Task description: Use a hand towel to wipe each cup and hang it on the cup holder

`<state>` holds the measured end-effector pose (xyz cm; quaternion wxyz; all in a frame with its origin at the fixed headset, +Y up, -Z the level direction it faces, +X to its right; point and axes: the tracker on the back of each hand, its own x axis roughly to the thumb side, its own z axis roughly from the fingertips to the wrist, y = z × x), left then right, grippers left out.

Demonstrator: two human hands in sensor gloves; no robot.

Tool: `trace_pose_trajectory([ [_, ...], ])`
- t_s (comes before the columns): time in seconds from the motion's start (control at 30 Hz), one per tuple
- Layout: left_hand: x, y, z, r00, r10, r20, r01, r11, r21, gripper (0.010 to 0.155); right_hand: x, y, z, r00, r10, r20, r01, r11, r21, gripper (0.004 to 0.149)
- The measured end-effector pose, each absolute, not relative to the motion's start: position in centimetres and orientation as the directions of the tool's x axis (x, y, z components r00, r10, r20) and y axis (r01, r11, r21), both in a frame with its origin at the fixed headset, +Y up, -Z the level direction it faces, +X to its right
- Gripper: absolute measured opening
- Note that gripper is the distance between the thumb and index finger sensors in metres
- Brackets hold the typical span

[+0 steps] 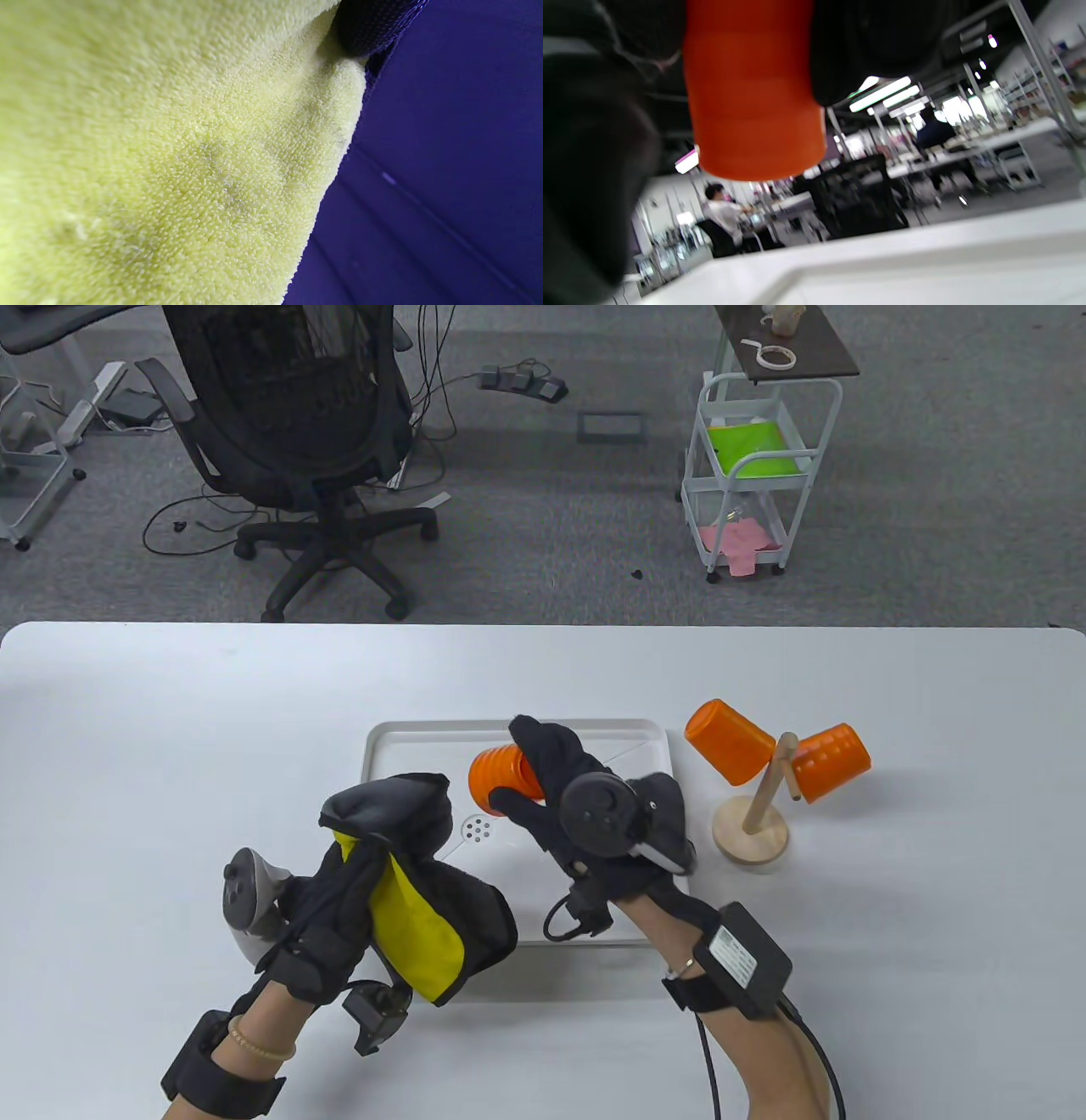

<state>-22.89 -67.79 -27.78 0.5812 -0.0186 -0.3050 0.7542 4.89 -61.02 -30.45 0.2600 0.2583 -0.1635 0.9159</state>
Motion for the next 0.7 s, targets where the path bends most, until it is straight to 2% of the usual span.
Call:
trace_pose_trajectory([
  [0.1, -22.5, -68.2, -27.8, -0.334, 0.894, 0.297, -0.858, -0.158, -0.488, 0.064, 5.6, -61.2, -27.1, -0.672, 0.368, 0.643, -0.615, -0.761, -0.207, 0.076],
  [0.27, -21.9, -68.9, -27.8, -0.375, 0.899, 0.224, -0.833, -0.222, -0.507, 0.065, 4.3, -62.4, -24.4, -0.544, 0.249, 0.801, -0.627, -0.755, -0.192, 0.075],
  [0.43, -21.0, -69.3, -27.5, -0.389, 0.907, 0.159, -0.805, -0.251, -0.538, 0.067, 3.5, -63.2, -23.6, -0.571, 0.135, 0.81, -0.596, -0.746, -0.296, 0.076],
  [0.57, -20.7, -68.9, -27.3, -0.39, 0.898, 0.202, -0.794, -0.217, -0.568, 0.068, 3.6, -63.5, -24.0, -0.529, 0.224, 0.818, -0.648, -0.729, -0.22, 0.077],
  [0.7, -20.1, -68.1, -26.6, -0.372, 0.872, 0.319, -0.786, -0.114, -0.607, 0.07, 4.2, -63.5, -24.8, -0.422, 0.437, 0.795, -0.77, -0.635, -0.06, 0.077],
])
